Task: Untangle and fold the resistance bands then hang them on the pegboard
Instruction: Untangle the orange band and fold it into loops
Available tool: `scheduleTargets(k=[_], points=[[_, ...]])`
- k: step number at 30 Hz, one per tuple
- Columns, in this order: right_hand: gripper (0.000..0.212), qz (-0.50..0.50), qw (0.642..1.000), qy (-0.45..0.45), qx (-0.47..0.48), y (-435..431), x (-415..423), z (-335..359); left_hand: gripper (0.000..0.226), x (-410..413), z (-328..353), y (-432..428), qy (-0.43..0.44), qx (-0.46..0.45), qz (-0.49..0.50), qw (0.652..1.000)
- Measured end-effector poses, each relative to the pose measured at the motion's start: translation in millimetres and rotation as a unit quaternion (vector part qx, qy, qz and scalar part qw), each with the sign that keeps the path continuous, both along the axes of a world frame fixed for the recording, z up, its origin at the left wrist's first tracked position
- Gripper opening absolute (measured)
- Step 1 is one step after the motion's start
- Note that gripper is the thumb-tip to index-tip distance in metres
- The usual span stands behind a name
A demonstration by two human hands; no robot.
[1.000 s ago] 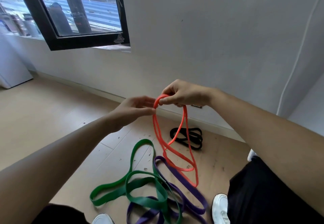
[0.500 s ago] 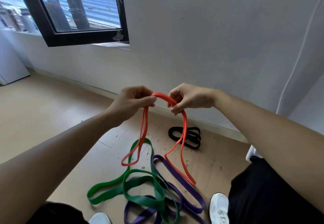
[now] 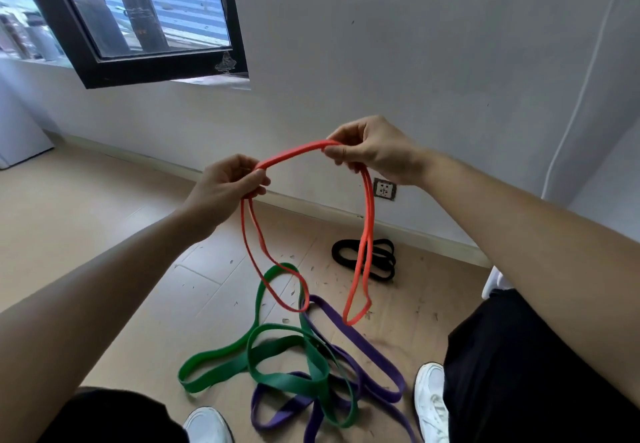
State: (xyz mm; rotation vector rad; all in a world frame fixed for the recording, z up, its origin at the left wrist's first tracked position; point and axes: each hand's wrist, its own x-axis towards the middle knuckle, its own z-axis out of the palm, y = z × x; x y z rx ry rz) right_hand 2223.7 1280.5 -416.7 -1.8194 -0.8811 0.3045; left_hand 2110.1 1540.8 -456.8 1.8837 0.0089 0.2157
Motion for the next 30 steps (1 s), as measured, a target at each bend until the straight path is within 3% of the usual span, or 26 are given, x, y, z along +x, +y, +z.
scheduleTargets(k=[5,15,22,30], points=[[0.021,-0.013,0.997,-0.058,0.043,10.5,-10.8,10.2,0.012,-2.0,1.9,-6.4,0.023,0.021,-0.040,0.999],[0.023,0.039,0.994,-0.094,-0.038,13.7,-22.9,26.7,0.018,-6.3,8.5,-32.5,-0.009,0.003,-0.071,0.997],[0.024,0.021,0.993,-0.113,0.025,15.2,-25.9,25.1,0.023,-6.6,-0.1,-41.1,0.002,0.015,-0.071,0.997],[0.026,-0.002,0.989,-0.112,0.096,18.4,-28.1,24.4,0.040,-3.0,-12.9,-70.2,0.039,-0.030,-0.076,0.996]])
